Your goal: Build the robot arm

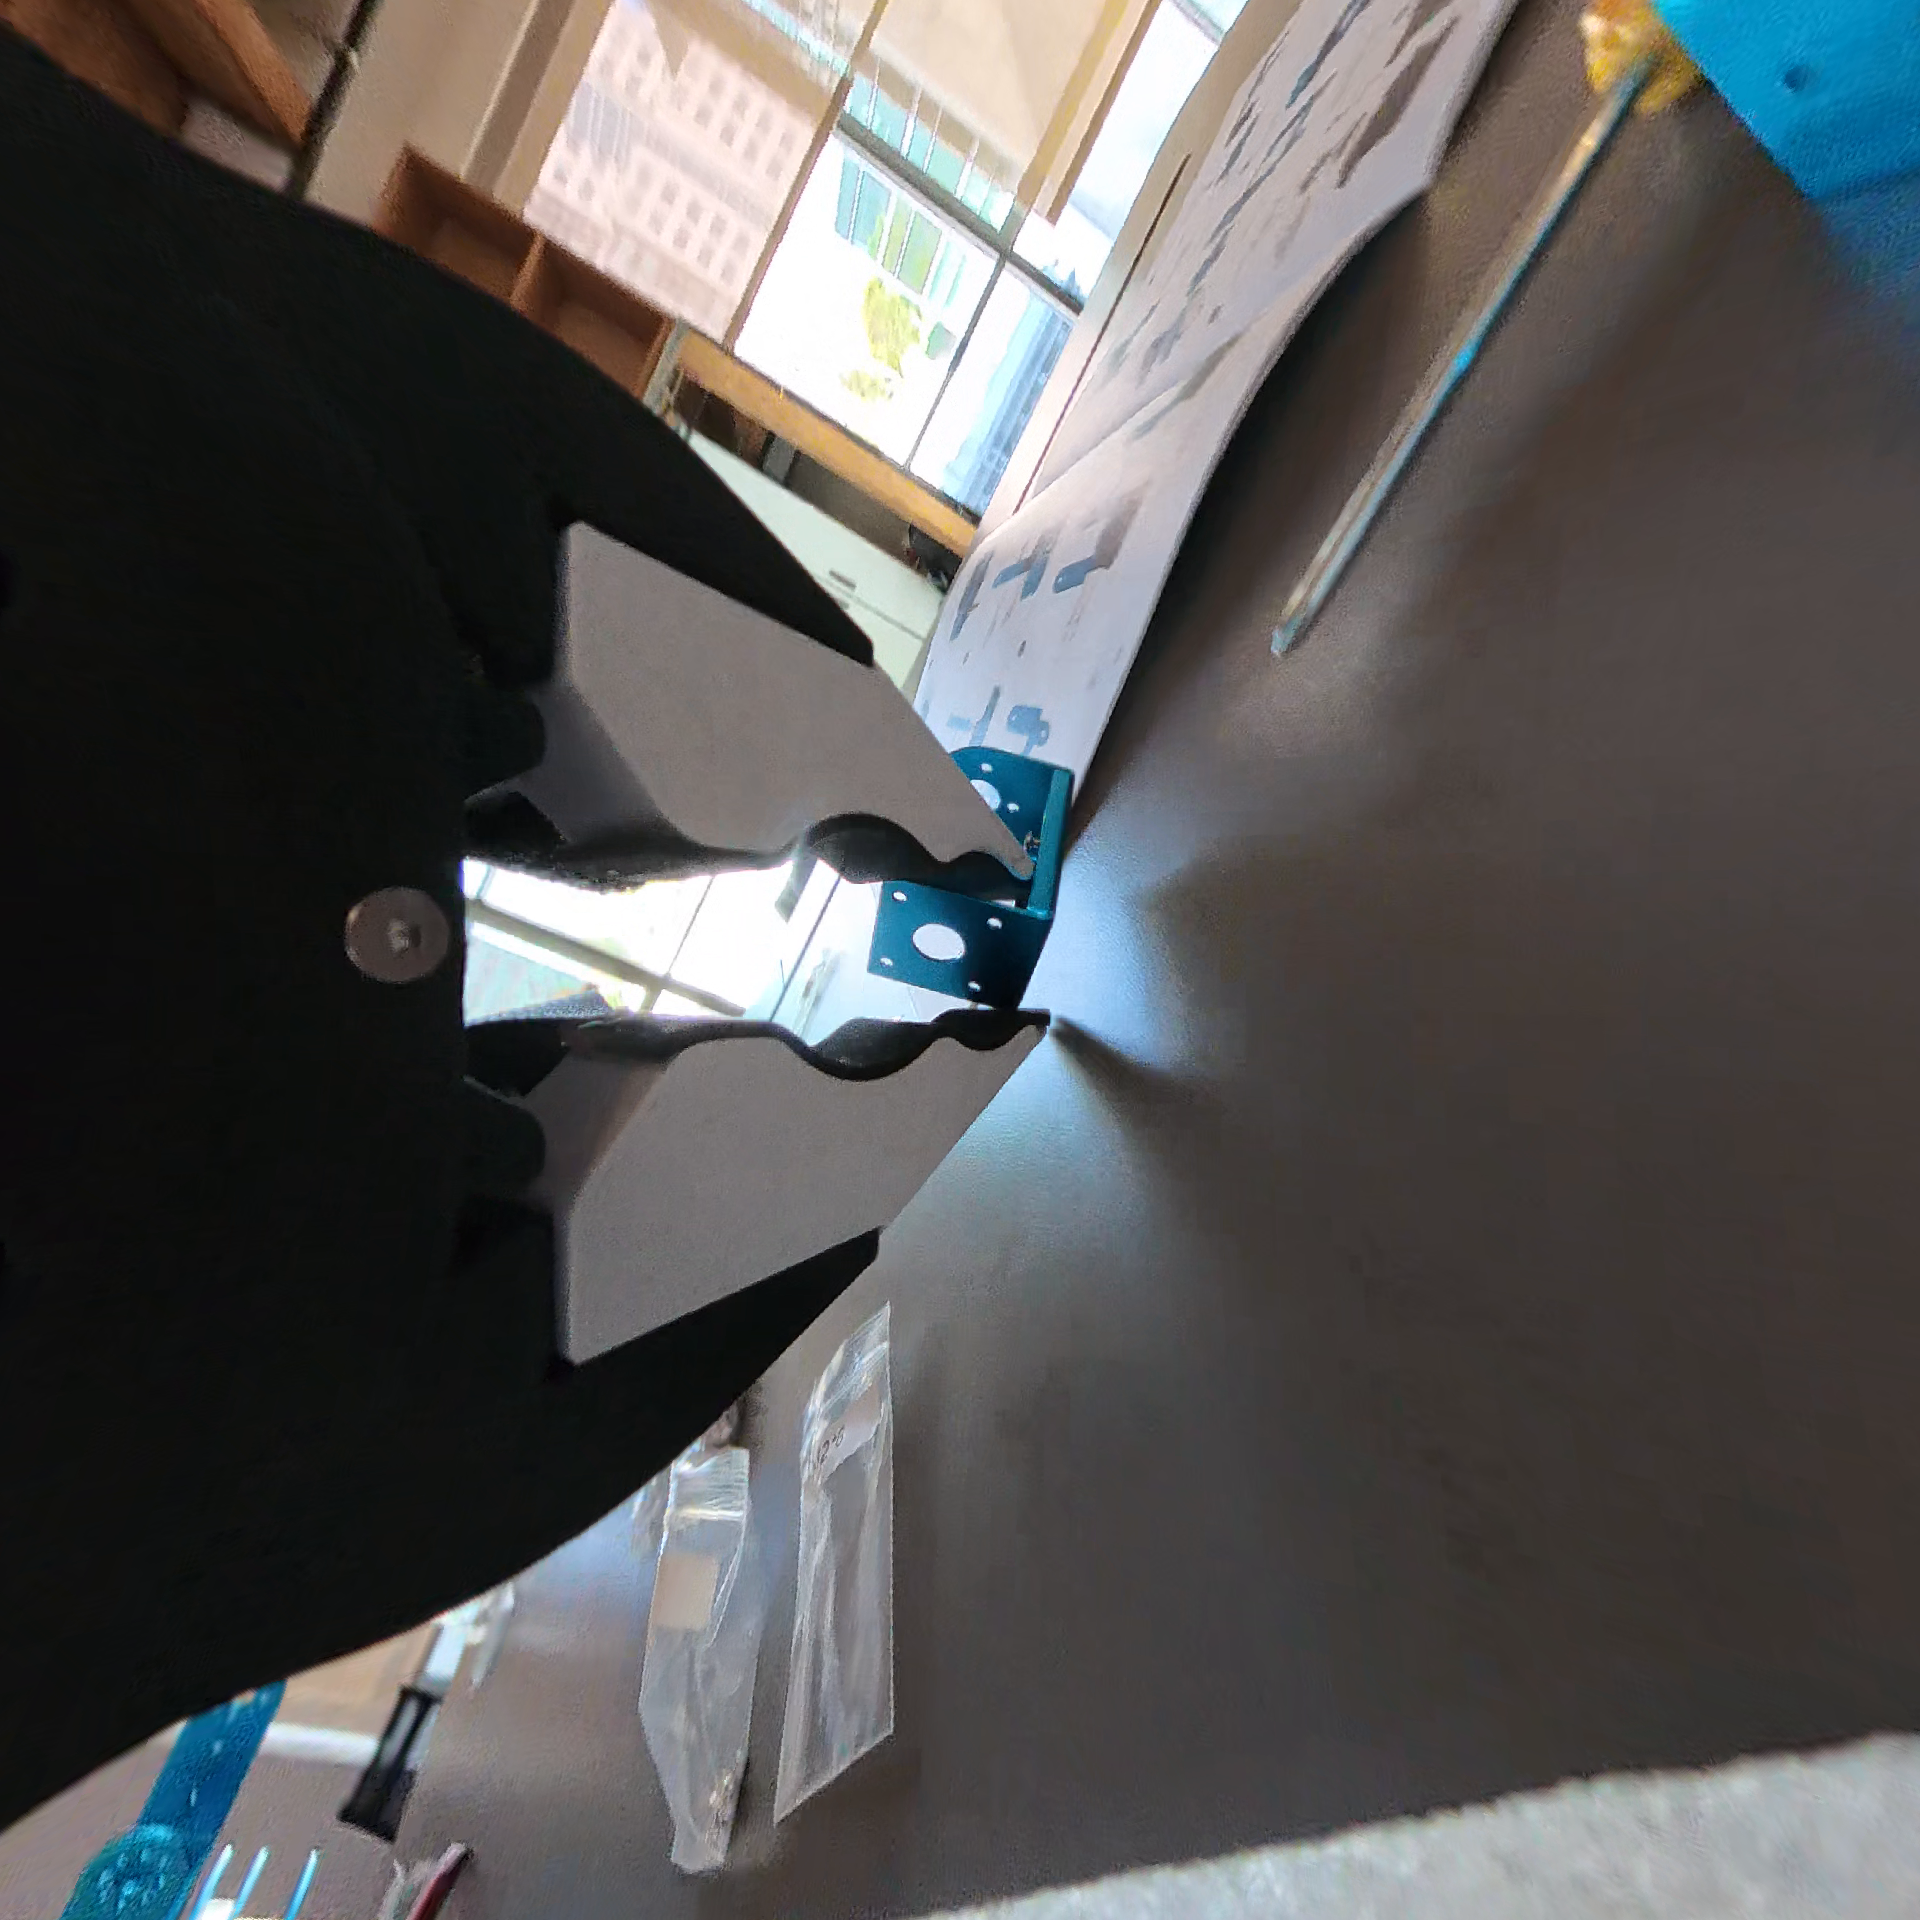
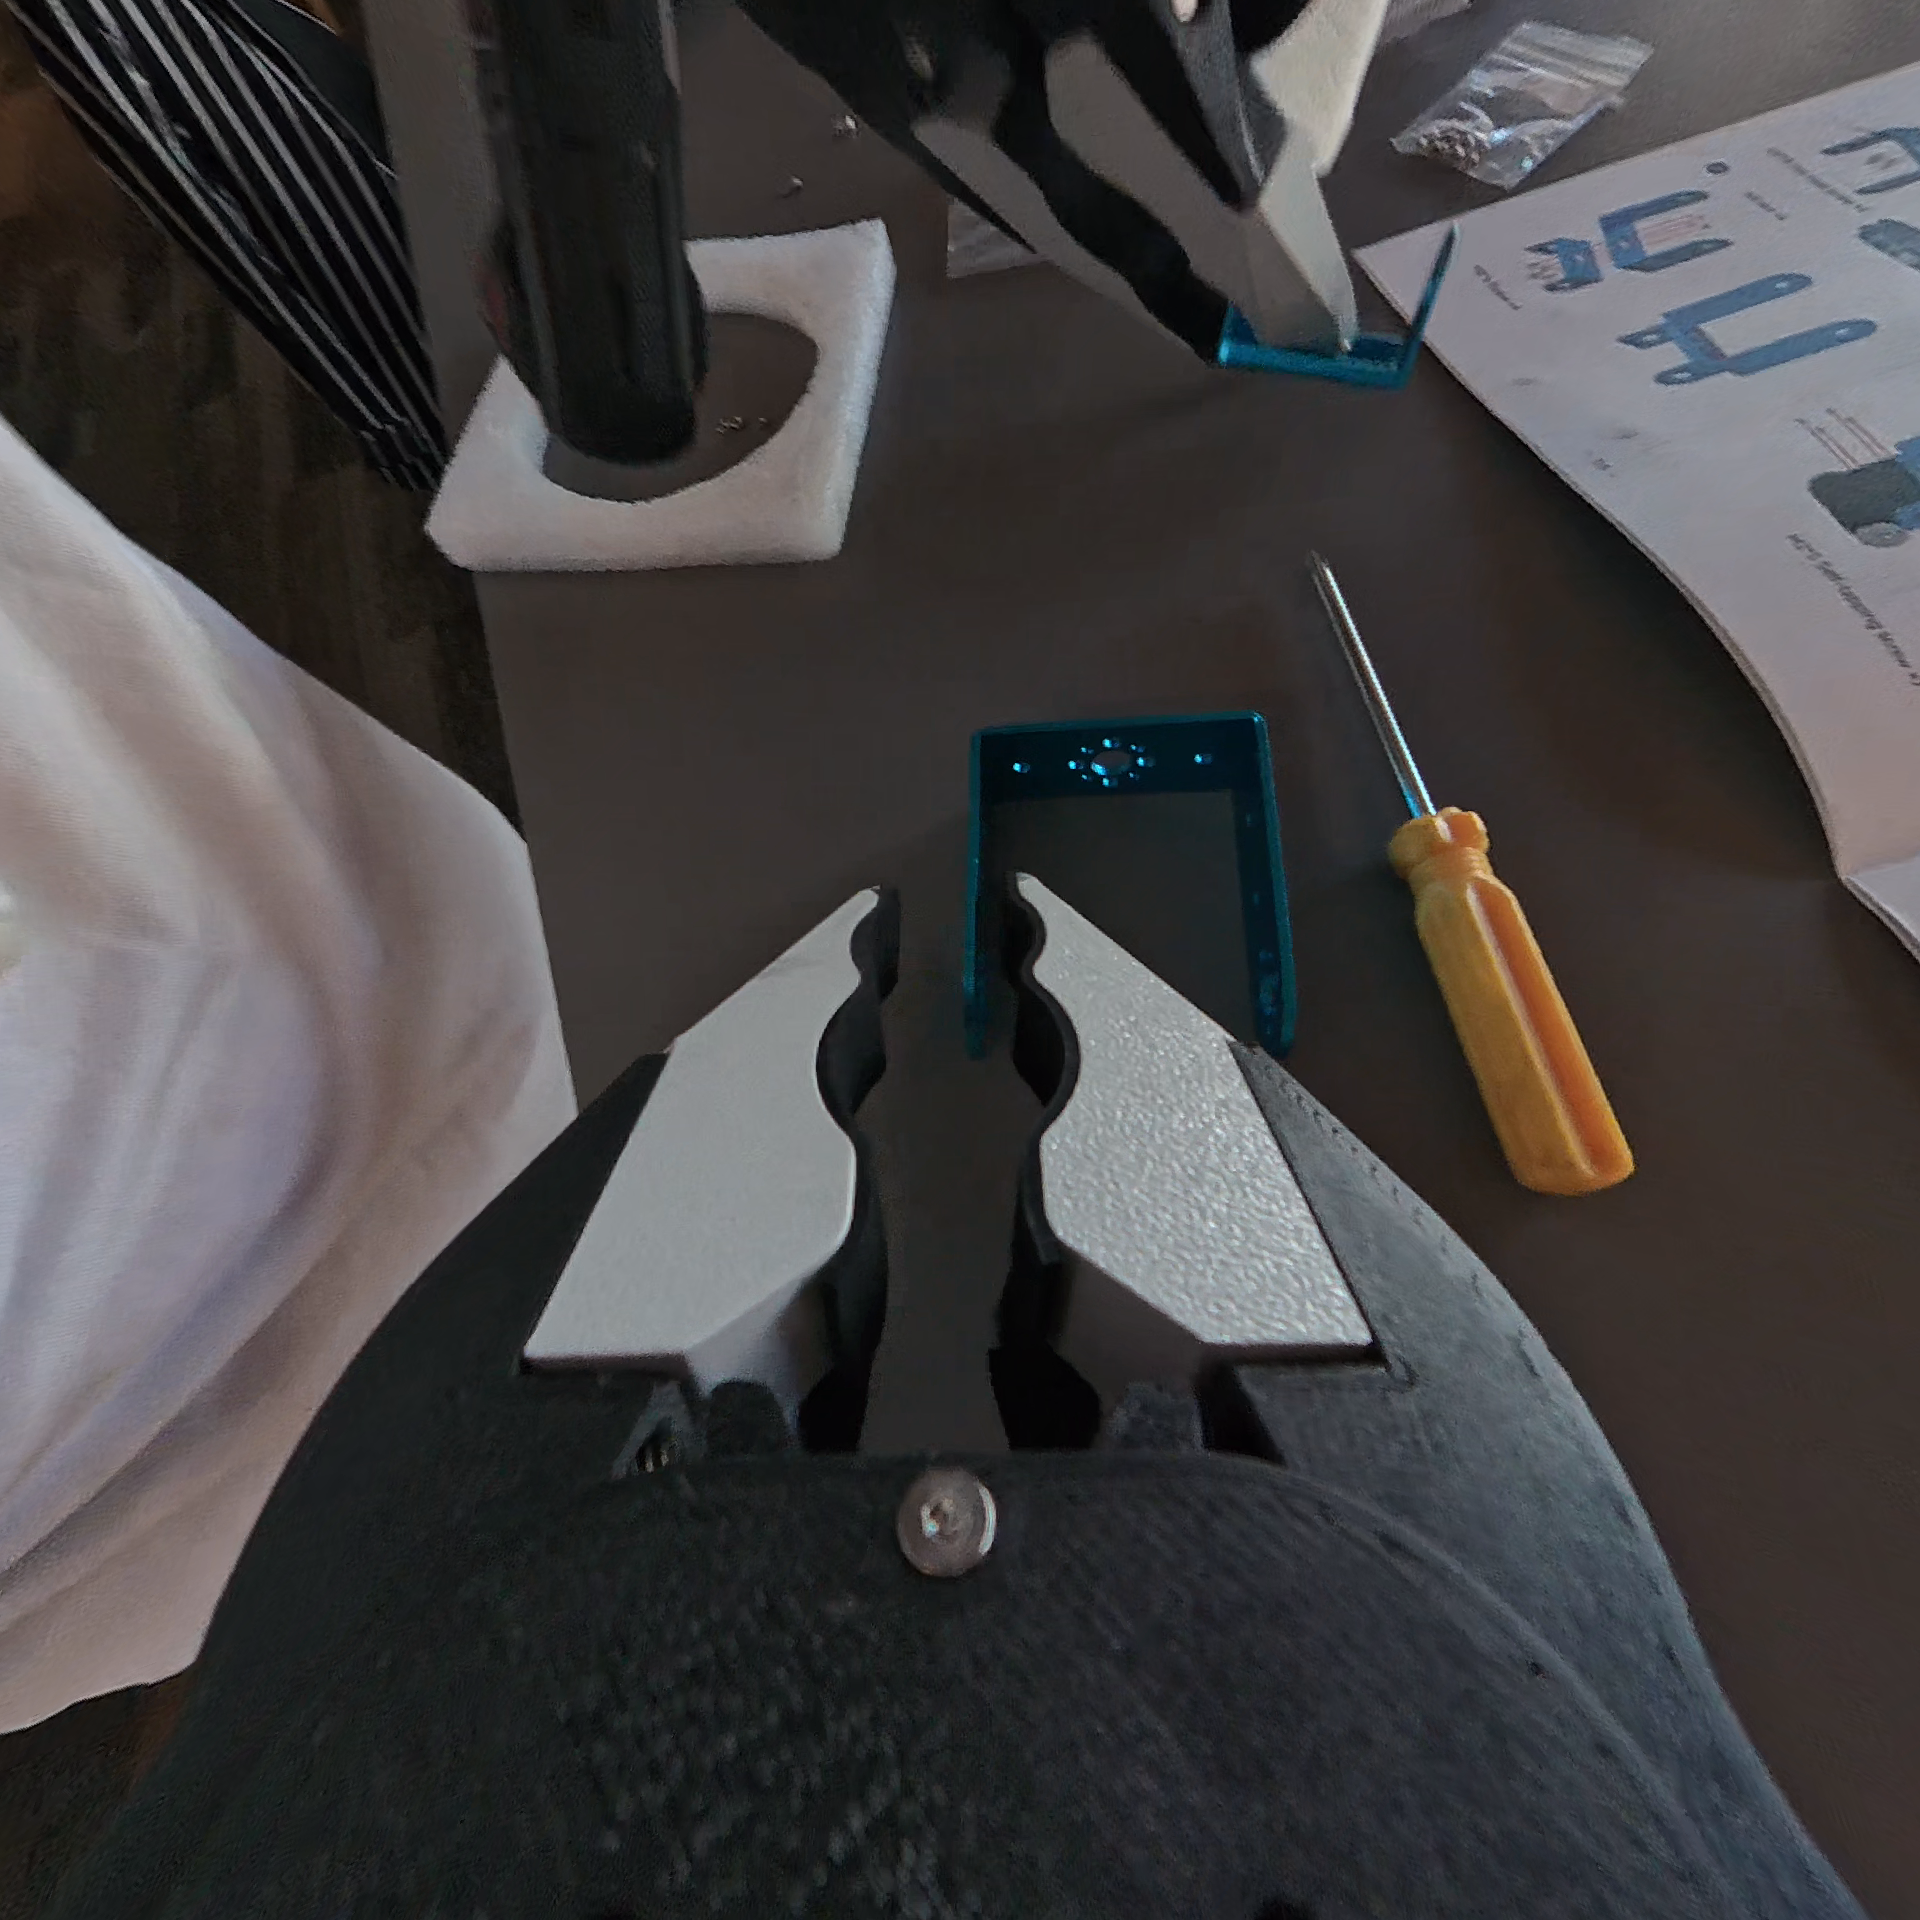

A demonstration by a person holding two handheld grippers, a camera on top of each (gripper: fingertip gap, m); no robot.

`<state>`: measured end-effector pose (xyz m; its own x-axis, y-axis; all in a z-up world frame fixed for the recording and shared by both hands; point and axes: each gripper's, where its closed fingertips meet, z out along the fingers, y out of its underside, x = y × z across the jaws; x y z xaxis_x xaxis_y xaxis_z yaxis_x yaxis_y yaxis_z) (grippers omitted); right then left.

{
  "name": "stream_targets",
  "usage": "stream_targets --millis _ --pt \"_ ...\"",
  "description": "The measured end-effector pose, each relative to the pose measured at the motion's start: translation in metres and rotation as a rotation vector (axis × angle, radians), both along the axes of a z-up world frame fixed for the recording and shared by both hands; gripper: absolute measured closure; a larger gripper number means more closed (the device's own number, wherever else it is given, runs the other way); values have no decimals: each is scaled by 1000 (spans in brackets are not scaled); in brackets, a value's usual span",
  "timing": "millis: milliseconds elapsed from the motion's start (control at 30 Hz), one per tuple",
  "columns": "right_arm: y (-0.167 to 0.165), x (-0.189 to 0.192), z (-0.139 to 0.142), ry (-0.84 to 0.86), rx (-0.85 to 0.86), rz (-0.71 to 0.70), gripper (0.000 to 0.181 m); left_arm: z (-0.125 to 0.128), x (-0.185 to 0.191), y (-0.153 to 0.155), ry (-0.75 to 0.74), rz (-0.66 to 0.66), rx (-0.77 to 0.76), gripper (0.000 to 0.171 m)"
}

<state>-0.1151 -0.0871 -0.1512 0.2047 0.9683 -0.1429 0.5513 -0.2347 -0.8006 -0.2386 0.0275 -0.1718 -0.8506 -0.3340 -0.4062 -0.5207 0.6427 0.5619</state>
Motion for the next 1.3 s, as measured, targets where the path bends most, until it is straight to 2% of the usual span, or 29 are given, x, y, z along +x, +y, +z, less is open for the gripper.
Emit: stream_targets --millis 67,133,233,333,400,500,600,667,800,867,1000,1033,1133,1200,1300 --pt "0 1 10 44 -17 41 162 0 4 3 13 -46 40 152" --pt "15 0 25 88 -6 32 162 0 4 3 21 -58 59 152" --pt "56 -13 40 102 -9 -19 162 0 4 3 37 -98 104 152" --pt "103 -38 36 37 23 -70 162 0 4 2 54 -124 144 152" --pt "123 -61 36 47 35 -81 163 0 4 2 46 -108 150 152" --pt "128 -90 34 63 23 -58 166 1 4 1 38 -76 144 152" --pt "133 -98 20 -26 99 -66 167 3 2 0 51 -53 156 152" --pt "128 -103 19 -3 67 -58 171 7 3 0 32 -36 167 152" --pt "126 -101 18 -18 49 -87 169 15 6 2 23 9 184 152" --pt "132 -98 24 0 86 -129 175 18 13 0 3 -2 182 152" --pt "129 -97 23 -16 106 -106 181 20 23 -6 -79 26 139 148" --pt "130 -95 21 -34 118 -122 181 20 23 -7 -98 54 118 146" --pt "135 -89 17 -50 131 -172 181 20 17 -5 -196 231 67 114" --pt "138 -86 19 -36 116 -199 181 22 10 -3 -292 373 27 99" --pt "150 -73 27 -6 149 -268 181 34 -2 -6 -544 605 -62 98"
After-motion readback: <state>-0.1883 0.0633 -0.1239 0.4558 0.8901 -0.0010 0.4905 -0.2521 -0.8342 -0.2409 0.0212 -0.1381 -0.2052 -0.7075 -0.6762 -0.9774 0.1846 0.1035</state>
